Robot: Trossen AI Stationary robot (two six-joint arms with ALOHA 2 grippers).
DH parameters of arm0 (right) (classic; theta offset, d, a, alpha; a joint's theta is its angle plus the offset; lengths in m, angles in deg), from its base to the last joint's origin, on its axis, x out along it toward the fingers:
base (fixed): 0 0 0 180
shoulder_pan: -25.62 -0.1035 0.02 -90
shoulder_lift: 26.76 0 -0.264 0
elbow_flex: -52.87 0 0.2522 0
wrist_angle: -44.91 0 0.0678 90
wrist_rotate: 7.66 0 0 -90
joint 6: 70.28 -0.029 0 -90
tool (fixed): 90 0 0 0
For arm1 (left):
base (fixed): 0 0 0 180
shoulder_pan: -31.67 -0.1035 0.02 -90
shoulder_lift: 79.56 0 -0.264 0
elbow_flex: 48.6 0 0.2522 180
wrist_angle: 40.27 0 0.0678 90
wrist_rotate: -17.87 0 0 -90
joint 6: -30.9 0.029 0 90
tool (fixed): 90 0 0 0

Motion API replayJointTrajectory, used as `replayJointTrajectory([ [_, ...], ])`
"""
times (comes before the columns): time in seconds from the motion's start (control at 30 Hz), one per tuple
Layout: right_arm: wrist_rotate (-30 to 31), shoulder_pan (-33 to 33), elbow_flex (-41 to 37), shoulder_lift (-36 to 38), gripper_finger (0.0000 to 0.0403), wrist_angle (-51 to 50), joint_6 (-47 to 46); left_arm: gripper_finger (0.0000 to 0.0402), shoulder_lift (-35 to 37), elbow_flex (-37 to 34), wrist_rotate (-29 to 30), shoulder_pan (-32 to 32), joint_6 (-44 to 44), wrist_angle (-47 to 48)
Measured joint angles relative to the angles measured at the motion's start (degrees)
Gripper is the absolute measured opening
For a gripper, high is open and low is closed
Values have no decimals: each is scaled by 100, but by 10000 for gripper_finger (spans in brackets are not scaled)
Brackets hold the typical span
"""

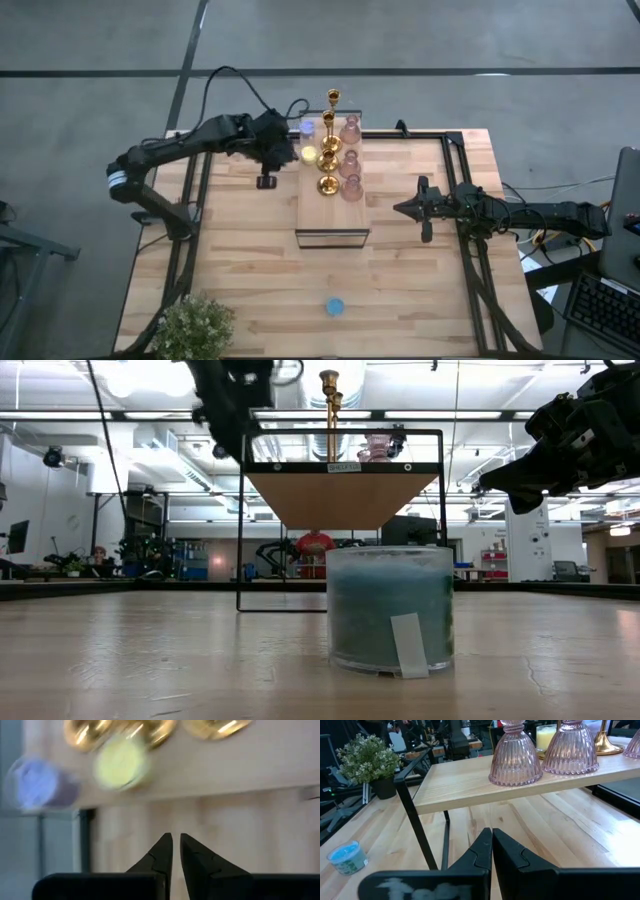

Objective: Pick & Place candle stick holders
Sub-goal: Put the blue scented candle on the shelf

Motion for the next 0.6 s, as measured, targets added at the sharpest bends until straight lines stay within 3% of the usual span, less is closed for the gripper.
replayJointTrajectory([
  [0.13, 0, 0, -1, 0, 8, 0, 0, 35, 424, -126, -704, 433, -183, -3],
  [0.3, -1, -2, 0, -1, 8, 0, 0, 35, 905, -519, -957, 1319, -456, -417],
  [0.47, -2, -2, 1, 0, 8, 0, 0, 39, 1227, -1190, -1135, 2482, -721, -1276],
  [0.6, -1, -2, 0, 0, 8, 1, 0, 68, 1332, -1798, -1133, 3498, -946, -2309],
])
